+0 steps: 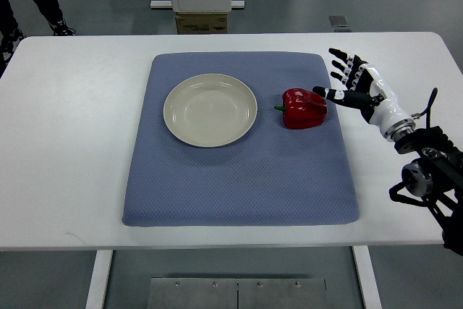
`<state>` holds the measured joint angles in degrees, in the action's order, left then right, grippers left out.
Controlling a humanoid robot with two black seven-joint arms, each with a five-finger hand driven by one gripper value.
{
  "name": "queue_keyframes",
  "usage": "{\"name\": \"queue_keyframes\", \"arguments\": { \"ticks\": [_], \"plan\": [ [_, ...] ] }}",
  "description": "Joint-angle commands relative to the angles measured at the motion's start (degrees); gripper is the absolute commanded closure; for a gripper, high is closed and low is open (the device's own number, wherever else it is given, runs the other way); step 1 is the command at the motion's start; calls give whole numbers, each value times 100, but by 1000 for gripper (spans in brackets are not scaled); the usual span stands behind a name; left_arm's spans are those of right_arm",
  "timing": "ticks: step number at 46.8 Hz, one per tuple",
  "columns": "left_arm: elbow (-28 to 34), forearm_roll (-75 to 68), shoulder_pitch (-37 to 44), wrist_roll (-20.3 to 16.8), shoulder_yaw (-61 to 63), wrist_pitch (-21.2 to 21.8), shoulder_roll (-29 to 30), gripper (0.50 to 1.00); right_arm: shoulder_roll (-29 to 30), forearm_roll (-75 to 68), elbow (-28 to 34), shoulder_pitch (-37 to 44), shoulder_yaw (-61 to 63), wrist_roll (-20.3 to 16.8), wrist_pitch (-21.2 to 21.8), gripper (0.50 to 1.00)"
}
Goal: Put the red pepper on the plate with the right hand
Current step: 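Reach the right hand down over the red bell pepper, then close the right hand fingers around the red bell pepper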
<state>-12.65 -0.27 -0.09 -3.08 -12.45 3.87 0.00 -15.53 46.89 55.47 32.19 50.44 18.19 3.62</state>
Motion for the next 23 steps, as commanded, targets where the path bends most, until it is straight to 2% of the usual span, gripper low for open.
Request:
{"name": "queue_keyframes", "arguments": {
  "ticks": [1,23],
  "plan": [
    [-1,1,0,0,-3,0,0,500,-100,311,-2,138,-324,35,7,525],
    [-1,-8,0,0,-3,0,0,500,-258,962,-107,876,-1572,18,-90,530]
  ]
}}
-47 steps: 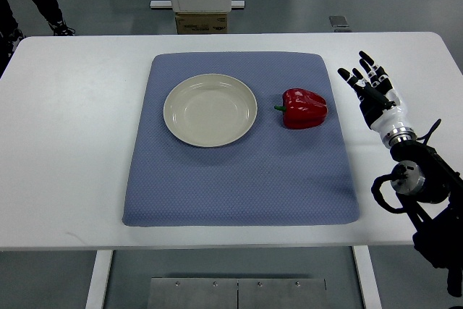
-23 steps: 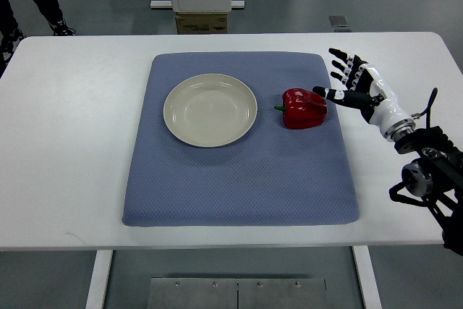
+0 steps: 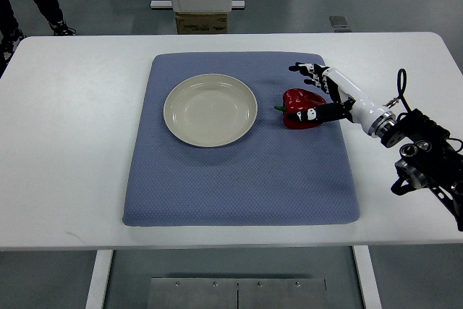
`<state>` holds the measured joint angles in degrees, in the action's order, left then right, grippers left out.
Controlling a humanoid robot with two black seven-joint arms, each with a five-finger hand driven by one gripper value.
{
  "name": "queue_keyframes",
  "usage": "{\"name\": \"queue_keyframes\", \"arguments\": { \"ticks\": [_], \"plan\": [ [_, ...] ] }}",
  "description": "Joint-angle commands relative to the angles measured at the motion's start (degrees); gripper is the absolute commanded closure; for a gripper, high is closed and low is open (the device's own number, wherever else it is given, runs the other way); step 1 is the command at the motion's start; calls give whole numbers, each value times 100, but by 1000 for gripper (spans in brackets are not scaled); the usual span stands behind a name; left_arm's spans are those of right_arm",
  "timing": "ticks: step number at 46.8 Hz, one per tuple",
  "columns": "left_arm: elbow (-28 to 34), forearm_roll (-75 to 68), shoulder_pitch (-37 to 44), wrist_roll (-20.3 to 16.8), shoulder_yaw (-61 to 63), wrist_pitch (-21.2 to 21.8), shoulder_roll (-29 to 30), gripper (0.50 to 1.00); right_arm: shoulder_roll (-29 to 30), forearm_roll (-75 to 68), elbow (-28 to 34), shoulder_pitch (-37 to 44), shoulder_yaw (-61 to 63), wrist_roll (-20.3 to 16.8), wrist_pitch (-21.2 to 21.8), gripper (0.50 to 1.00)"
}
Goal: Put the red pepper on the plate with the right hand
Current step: 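Close the right hand fingers around the red bell pepper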
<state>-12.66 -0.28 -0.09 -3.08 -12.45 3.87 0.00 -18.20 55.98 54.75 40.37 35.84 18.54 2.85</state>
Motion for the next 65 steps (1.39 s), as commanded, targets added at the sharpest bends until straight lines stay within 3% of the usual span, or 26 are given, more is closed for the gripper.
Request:
{"name": "queue_keyframes", "arguments": {
  "ticks": [1,19,38,42,46,51,54,65],
  "plan": [
    [1,-7,0,0,-3,0,0,500,9,71,-52,85,-155,-17,-13,532],
    [1,1,0,0,-3,0,0,500,150,238,-676,305,-674,0,-197,542],
    [1,1,0,0,-3,0,0,500,176,238,-694,331,-1000,0,-399,557],
    [1,-7,0,0,-3,0,0,500,177,247,-694,331,-1008,0,-399,592],
    [1,-7,0,0,-3,0,0,500,176,238,-694,331,-1035,0,-399,672],
    [1,1,0,0,5,0,0,500,176,238,-685,331,-1035,0,-399,849],
    [1,1,0,0,-3,0,0,500,176,238,-685,340,-1035,0,-399,985],
    [1,1,0,0,-3,0,0,500,185,177,-685,428,-912,-9,-417,1000]
  ]
}}
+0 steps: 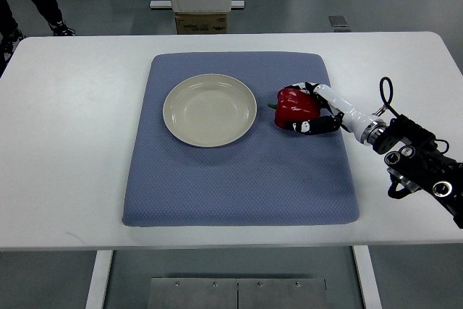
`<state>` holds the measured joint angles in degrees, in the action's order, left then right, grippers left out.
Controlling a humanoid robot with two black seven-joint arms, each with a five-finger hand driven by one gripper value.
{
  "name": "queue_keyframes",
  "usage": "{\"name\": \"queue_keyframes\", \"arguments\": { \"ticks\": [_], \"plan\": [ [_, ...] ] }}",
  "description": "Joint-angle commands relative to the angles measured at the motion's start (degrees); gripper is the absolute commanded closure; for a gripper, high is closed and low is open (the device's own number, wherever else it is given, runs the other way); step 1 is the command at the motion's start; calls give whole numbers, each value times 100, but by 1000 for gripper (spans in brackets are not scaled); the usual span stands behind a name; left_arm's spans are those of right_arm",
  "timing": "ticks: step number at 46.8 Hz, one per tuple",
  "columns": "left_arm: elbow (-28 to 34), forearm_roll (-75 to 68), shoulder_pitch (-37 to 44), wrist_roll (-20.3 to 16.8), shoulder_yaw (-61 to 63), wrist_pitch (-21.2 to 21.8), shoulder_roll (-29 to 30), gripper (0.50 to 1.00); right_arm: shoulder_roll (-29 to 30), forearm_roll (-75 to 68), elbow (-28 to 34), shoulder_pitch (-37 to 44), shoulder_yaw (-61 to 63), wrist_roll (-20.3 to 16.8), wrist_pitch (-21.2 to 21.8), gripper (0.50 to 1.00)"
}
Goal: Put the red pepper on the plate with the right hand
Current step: 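Lift the pepper with the right hand and carry it over the plate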
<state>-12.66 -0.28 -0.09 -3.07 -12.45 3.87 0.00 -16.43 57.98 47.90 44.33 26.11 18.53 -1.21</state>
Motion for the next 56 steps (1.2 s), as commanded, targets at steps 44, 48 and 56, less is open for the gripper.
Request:
{"name": "queue_keyframes", "arguments": {
  "ticks": [44,48,56],
  "plan": [
    [0,-7,0,0,-3,0,0,500,1239,-138,0,937,-158,-614,-107,1000],
    [0,2,0,0,-3,0,0,500,1344,-138,8,954,-255,-605,-116,1000],
    [0,-7,0,0,-3,0,0,500,1520,-182,44,928,-308,-535,-125,1000]
  ]
}}
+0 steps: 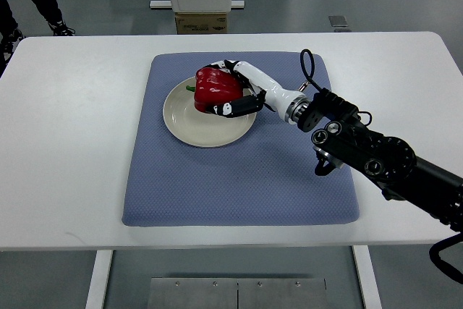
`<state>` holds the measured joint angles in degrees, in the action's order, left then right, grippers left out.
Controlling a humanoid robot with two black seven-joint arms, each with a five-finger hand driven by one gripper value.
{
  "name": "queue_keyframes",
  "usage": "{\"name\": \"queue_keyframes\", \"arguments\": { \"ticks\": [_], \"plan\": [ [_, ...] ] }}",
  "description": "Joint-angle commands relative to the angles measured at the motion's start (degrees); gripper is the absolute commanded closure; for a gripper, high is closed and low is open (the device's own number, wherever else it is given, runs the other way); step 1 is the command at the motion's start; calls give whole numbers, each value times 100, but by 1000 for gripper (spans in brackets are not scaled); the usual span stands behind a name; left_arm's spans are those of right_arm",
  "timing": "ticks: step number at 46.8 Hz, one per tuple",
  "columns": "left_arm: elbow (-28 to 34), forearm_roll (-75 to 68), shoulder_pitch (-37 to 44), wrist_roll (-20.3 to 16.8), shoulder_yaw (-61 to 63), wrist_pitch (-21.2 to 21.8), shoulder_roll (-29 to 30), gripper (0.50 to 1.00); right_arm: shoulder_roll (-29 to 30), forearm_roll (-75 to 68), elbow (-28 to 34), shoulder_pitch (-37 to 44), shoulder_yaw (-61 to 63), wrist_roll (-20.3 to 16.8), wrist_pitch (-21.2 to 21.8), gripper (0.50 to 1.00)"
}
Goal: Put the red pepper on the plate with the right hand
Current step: 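Lift the pepper with the right hand and carry it over the plate, then lower the pepper onto the plate center with the right hand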
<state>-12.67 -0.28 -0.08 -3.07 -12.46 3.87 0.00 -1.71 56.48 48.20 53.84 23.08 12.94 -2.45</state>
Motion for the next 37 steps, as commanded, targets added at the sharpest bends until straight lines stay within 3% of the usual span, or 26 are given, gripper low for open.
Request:
{"name": "queue_keyframes", "arguments": {
  "ticks": [1,16,37],
  "plan": [
    [1,-8,0,0,-2,0,0,500,74,-40,14,-22,-14,51,-1,1000],
    [1,-8,0,0,7,0,0,500,171,-41,76,-145,-216,209,-1,1000],
    [1,1,0,0,-2,0,0,500,171,-41,67,-181,-313,-467,-221,1000]
  ]
}}
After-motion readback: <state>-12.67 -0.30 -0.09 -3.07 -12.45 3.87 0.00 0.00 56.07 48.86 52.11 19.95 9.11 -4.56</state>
